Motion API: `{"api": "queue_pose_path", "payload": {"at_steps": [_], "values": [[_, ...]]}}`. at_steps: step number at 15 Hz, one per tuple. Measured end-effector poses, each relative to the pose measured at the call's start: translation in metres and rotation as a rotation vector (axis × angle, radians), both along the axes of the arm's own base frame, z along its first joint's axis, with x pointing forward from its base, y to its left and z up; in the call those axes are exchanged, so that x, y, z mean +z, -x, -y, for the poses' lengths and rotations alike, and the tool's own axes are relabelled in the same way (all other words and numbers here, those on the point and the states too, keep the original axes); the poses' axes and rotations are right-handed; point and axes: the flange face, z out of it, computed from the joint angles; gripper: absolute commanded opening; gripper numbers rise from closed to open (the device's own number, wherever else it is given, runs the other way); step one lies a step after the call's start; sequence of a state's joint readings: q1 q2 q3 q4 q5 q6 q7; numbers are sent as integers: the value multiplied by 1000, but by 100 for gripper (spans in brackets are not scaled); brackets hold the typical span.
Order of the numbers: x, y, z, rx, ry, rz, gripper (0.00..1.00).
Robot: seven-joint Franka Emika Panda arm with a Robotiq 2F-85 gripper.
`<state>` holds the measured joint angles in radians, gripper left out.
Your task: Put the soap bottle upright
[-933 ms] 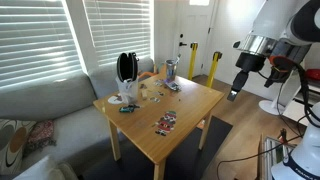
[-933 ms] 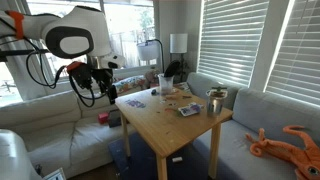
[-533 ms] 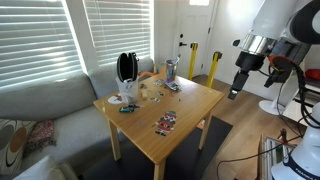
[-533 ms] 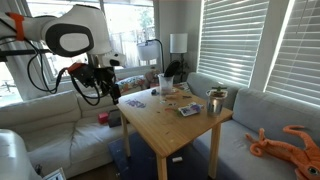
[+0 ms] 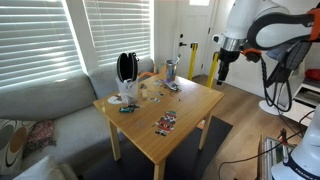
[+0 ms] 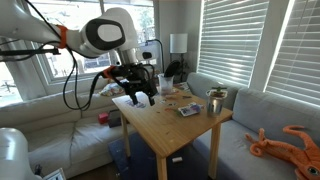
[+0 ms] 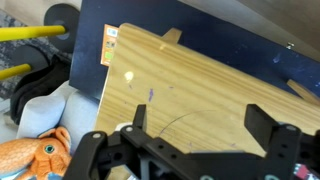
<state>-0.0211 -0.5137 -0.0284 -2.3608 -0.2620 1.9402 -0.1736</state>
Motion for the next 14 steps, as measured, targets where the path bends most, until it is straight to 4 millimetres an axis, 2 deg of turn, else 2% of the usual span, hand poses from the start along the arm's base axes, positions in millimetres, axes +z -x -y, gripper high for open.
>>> {"api": "queue_pose_path", "payload": {"at_steps": [2,4,7,9,14], "values": [[-11,-31,-7,69,77,-15,100],[-25,-59,-22,150,143,-28,100],[-45,-89,-51,282,231,-23,100],[-49,-99,-61,352,273,4,100],[-45,-102,-62,377,288,12,100]]}}
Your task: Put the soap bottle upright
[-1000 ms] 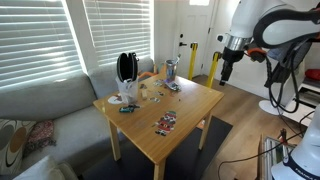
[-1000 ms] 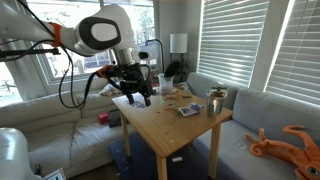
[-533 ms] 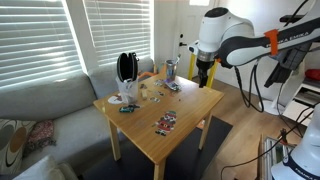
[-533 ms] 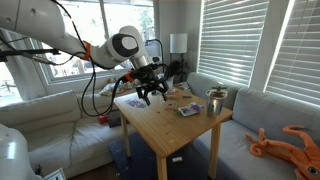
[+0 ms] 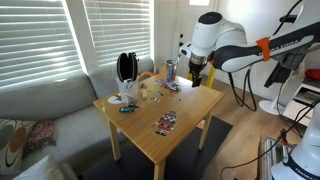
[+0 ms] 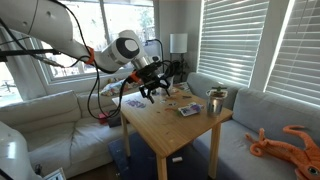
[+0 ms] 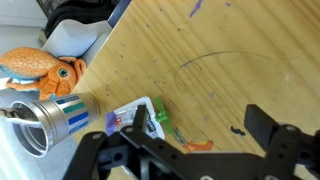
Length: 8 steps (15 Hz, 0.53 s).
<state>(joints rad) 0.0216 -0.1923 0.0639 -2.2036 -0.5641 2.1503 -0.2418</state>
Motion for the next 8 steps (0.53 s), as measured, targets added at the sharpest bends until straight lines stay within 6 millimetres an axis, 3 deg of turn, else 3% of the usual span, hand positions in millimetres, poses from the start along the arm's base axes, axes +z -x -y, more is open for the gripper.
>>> {"api": "queue_pose_path", "payload": {"at_steps": [5,8], "values": [[1,-4,3,-18,10,44,100],[-8,-14,20,-76,20,112,100]]}}
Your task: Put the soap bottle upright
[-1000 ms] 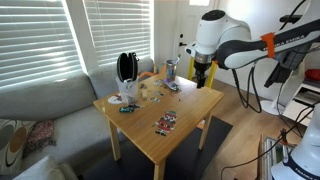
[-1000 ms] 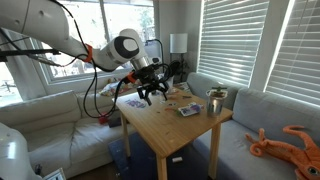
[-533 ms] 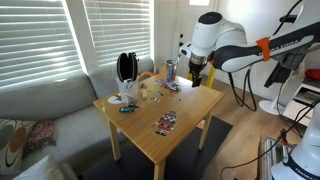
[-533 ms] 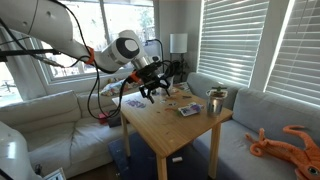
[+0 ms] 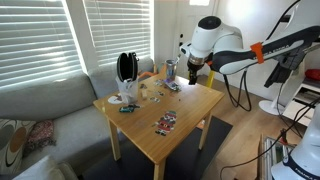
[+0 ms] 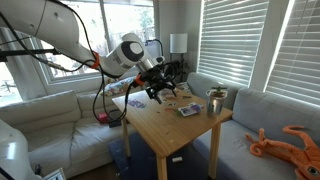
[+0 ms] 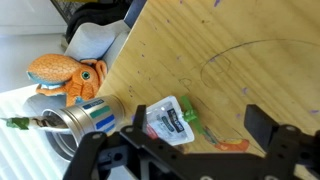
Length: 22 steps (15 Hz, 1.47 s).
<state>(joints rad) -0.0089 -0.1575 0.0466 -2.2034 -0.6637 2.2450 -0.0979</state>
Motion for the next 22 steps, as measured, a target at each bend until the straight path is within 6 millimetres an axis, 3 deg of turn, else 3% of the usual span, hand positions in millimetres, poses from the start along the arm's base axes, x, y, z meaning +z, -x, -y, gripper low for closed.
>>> {"api": "queue_pose_path", "payload": {"at_steps": [2,6,7,10,14,16,18,19,22], "values": [[-13,-7,12,-30,-11,21,100],[-37,-25,19,-37,-29,19,84],[-42,-30,18,-31,-28,15,75],[-53,-44,15,-21,-31,9,67],[-65,-59,14,-15,-34,-1,72],[-72,-64,10,-5,-33,-12,68],[-79,-69,4,9,-32,-23,59],[-81,-71,2,16,-31,-28,40],[-83,-77,-3,35,-24,-31,27]]}}
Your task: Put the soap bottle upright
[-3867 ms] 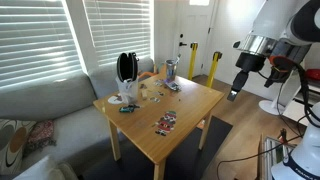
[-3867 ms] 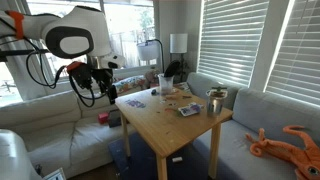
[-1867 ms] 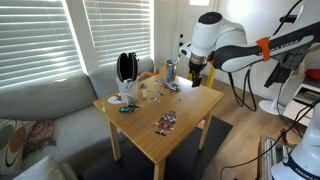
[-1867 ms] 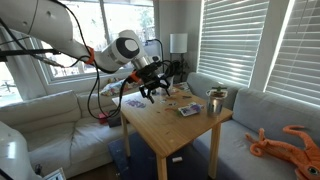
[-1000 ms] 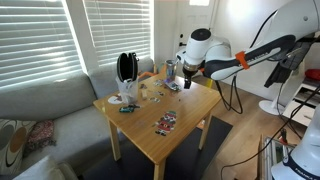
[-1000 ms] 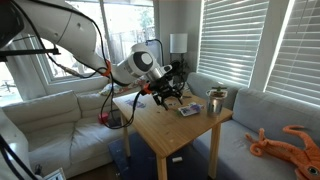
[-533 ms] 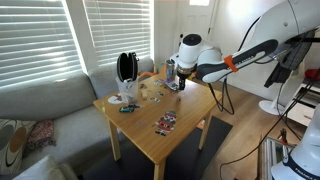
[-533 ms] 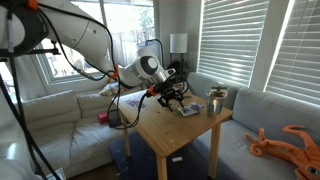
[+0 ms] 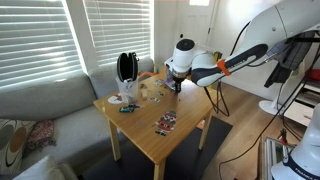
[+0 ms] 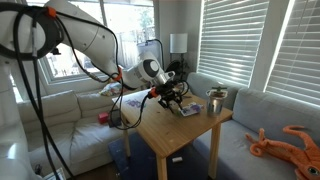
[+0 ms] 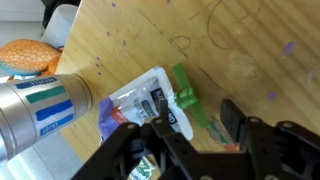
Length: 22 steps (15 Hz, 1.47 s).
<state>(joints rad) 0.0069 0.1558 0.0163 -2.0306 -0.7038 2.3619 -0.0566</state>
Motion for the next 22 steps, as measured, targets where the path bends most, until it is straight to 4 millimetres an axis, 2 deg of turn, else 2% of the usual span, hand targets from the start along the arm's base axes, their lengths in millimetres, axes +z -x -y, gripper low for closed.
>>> {"api": "queue_pose_path", "payload": {"at_steps": [2,4,7,14,16,18,20,22], "values": [[0,-4,0,16,6,2,11],[-1,-7,1,29,7,1,1],[-6,-10,2,45,7,-3,0],[4,-15,5,65,17,7,0],[18,-13,-6,84,19,30,0],[46,-6,-26,113,23,66,0],[78,9,-48,143,37,85,0],[107,33,-63,173,69,64,0]]}}
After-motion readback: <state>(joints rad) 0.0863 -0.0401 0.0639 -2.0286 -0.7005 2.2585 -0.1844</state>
